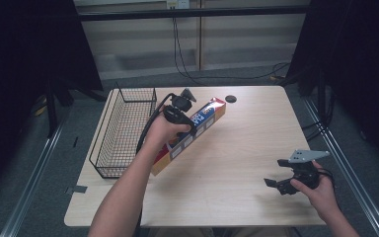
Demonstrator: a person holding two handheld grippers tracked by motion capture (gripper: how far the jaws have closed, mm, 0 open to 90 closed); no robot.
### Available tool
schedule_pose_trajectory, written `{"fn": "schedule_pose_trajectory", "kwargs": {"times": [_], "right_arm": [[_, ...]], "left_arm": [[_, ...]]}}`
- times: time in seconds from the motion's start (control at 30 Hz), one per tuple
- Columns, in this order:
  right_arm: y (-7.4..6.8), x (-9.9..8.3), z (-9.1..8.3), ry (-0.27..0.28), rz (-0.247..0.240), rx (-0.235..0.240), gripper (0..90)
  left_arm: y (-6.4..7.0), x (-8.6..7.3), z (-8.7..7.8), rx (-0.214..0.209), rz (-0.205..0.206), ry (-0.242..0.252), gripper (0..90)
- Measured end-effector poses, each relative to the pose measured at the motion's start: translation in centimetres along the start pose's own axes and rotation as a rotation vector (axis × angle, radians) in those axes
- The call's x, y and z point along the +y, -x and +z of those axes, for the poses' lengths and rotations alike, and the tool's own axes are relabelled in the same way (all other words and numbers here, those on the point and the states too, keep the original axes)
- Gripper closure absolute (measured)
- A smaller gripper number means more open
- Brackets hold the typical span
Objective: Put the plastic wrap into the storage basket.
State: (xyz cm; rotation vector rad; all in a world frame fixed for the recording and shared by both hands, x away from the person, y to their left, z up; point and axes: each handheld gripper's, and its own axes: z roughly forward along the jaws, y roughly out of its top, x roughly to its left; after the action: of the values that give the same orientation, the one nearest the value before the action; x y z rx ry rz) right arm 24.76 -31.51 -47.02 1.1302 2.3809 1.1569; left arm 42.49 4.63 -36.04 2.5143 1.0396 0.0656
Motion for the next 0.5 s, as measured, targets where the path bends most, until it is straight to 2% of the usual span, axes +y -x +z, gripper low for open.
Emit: {"fn": "schedule_pose_trajectory", "kwargs": {"times": [0.03,0.13,0.17,0.3,0.37,0.5], "right_arm": [[0.0,0.0,0.0,0.004,-0.001,0.0,7.2],[0.0,0.1,0.0,0.004,0.002,0.002,7.2],[0.0,0.1,0.0,0.003,0.0,0.002,7.2],[0.0,0.1,0.0,0.006,0.002,0.005,7.2],[0.0,0.2,0.0,0.006,0.001,0.001,7.2],[0.0,0.2,0.0,0.006,0.001,0.002,7.2]], "left_arm": [[0.0,-0.1,-0.1,-0.002,-0.012,0.004,43.1],[-0.3,-0.2,-0.5,-0.001,-0.004,-0.014,43.1],[-0.3,-0.2,-0.5,0.004,-0.02,-0.006,43.1],[-0.5,-0.3,-0.8,0.013,-0.018,-0.003,43.2],[-0.6,-0.5,-1.2,0.013,-0.034,-0.007,43.2],[-0.9,-0.6,-1.6,0.021,-0.036,-0.001,43.2]]}}
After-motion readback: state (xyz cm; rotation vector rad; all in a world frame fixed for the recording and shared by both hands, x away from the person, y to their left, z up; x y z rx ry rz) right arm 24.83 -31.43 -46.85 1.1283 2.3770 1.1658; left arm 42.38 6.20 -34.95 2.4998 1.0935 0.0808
